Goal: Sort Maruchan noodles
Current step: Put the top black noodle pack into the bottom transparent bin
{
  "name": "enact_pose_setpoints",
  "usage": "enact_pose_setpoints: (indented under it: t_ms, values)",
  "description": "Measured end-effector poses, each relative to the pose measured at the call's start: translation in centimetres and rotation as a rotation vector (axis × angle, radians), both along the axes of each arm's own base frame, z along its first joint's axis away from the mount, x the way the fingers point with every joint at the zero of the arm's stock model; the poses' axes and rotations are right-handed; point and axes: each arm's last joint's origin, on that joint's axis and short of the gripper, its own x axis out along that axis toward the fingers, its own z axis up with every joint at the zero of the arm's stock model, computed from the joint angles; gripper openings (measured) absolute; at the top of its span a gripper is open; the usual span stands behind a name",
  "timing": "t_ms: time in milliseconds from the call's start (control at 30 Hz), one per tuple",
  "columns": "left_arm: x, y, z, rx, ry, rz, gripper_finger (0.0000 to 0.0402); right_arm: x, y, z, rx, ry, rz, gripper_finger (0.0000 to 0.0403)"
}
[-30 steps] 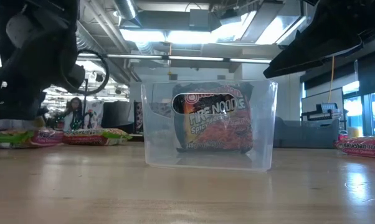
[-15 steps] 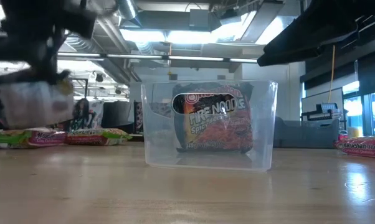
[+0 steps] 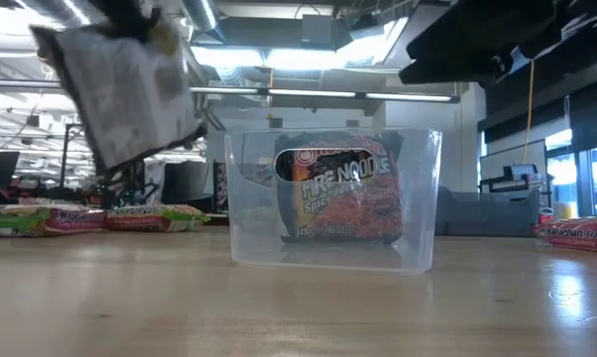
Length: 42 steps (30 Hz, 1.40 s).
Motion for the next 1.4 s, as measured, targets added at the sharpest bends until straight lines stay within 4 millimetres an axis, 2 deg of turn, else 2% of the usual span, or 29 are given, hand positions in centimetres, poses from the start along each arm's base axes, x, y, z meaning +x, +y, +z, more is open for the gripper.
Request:
enact_pose_setpoints:
  t_ms: [200, 467, 633, 800, 1000, 1133, 1400]
  values:
    - [0.6, -0.5, 1.5, 0.031, -0.084, -0.062, 0.0002, 0.2, -0.3, 0.3, -0.016, -0.043, -0.074, 0.0218]
    - [2.1, -1.6, 2.1, 0.010, -0.155, -0.185, 0.0002, 1.7, -1.0, -0.5, -0.055, -0.057, -0.080, 0.0306]
    - [2.8, -3.1, 2.4, 0.000, -0.170, -0.335, 0.0002, 3.1, -2.0, -1.3, -0.077, -0.034, -0.010, 0.0340]
    - [2.9, -4.8, 2.8, 0.029, -0.174, -0.488, 0.0002, 4.1, -2.3, -0.6, -0.104, -0.108, 0.114, 0.0346]
    - [2.9, -5.9, 3.2, 0.067, -0.184, -0.589, 0.0002, 4.3, -1.9, 0.5, -0.158, -0.206, 0.230, 0.0347]
    - [3.1, -6.1, 3.4, 0.084, -0.192, -0.623, 0.0002, 4.7, -2.0, 0.8, -0.159, -0.224, 0.281, 0.0347]
    - [4.0, -5.7, 3.6, 0.112, -0.202, -0.639, 0.0002, 7.4, -1.6, -0.3, -0.157, -0.214, 0.361, 0.0347]
